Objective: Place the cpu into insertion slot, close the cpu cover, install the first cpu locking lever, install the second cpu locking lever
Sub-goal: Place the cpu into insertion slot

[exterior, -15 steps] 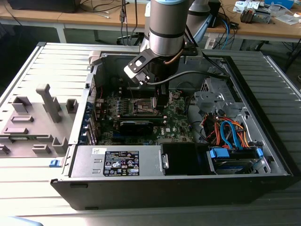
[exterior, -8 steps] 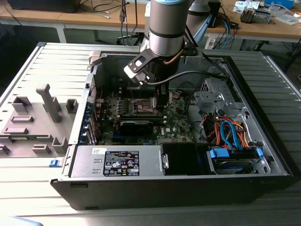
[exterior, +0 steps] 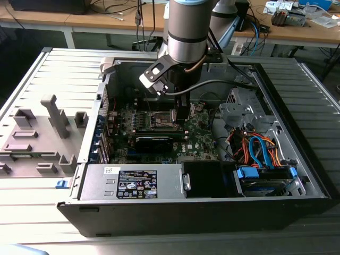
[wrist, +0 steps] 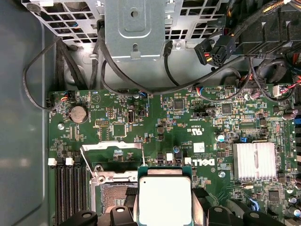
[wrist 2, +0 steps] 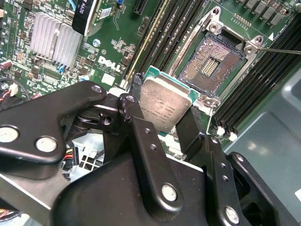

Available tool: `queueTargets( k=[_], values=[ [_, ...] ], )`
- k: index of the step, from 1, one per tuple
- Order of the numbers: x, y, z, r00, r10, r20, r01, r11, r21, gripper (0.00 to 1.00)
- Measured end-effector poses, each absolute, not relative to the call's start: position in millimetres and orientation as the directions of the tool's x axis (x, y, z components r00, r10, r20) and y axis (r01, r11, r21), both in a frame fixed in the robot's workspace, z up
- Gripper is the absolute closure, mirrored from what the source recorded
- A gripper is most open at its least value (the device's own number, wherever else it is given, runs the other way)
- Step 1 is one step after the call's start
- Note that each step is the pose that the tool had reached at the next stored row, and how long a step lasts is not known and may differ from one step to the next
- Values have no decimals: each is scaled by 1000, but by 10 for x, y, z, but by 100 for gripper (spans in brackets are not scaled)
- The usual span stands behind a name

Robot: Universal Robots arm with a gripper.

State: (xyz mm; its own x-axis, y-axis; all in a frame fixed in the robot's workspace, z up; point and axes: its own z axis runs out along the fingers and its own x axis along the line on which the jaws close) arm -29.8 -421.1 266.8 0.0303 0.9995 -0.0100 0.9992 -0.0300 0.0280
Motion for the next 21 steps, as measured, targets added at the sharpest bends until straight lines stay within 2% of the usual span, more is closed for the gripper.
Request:
queueTargets(
  k=[8, 10, 21],
  values=[
    [-298, -4211, 2641, 30, 999, -10, 999, -30, 28, 45],
    [-298, -4210, 2487, 30, 999, -10, 999, -30, 28, 45],
    [-298, -4210, 2470, 30, 999, -10, 999, -30, 28, 45]
  ],
)
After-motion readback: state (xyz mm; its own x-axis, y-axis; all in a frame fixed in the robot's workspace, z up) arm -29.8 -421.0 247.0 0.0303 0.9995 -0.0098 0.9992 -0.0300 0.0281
